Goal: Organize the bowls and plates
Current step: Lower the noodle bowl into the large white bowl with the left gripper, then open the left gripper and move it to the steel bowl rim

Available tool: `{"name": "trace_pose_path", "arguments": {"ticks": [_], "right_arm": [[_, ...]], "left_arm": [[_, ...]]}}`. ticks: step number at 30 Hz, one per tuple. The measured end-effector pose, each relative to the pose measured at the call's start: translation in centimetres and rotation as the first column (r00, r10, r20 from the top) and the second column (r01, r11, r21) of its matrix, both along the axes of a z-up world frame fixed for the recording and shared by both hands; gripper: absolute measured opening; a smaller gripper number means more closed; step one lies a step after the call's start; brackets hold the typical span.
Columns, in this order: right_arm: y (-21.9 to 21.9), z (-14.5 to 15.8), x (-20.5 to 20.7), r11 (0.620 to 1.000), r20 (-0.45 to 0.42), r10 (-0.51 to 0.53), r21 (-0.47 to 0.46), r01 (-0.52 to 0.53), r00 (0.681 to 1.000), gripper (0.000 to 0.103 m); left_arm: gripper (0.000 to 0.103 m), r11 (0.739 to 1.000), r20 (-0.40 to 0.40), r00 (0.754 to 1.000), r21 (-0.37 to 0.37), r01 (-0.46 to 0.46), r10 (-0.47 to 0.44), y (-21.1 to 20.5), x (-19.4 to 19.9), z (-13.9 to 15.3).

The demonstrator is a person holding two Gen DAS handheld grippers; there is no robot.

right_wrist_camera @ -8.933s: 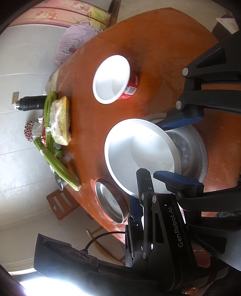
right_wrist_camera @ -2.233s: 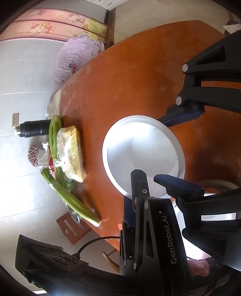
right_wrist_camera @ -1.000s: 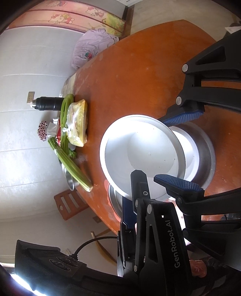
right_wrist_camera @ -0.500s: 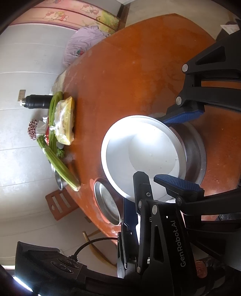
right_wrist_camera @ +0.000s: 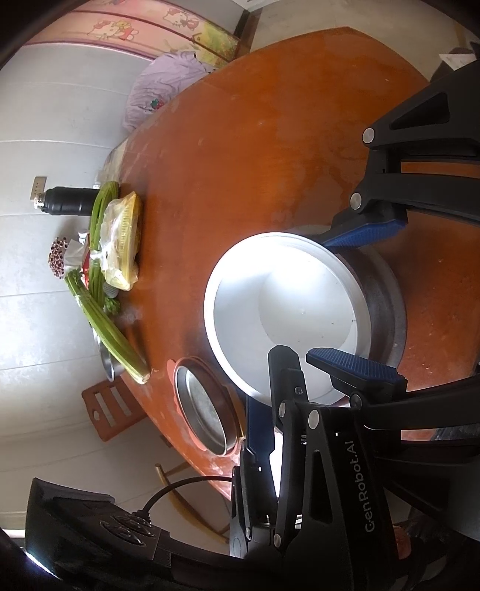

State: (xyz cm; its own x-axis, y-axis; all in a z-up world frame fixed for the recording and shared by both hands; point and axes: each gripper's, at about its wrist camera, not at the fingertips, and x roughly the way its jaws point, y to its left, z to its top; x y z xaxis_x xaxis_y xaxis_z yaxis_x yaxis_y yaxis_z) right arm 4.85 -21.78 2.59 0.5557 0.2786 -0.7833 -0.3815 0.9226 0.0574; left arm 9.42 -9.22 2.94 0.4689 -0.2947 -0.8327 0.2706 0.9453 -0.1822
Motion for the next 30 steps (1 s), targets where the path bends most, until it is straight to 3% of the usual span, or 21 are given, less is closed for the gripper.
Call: {"name": "trace_pose_path", "arguments": {"ticks": [30], "right_arm": [[-0.5, 1.0, -0.4, 1.0, 0.036, -0.02, -0.017, 0.02, 0.999, 0.054]], "left_arm": [[0.036, 1.0, 0.027, 1.0, -0.026, -0.011, 0.012, 0.8, -0.6, 1.0]]}}
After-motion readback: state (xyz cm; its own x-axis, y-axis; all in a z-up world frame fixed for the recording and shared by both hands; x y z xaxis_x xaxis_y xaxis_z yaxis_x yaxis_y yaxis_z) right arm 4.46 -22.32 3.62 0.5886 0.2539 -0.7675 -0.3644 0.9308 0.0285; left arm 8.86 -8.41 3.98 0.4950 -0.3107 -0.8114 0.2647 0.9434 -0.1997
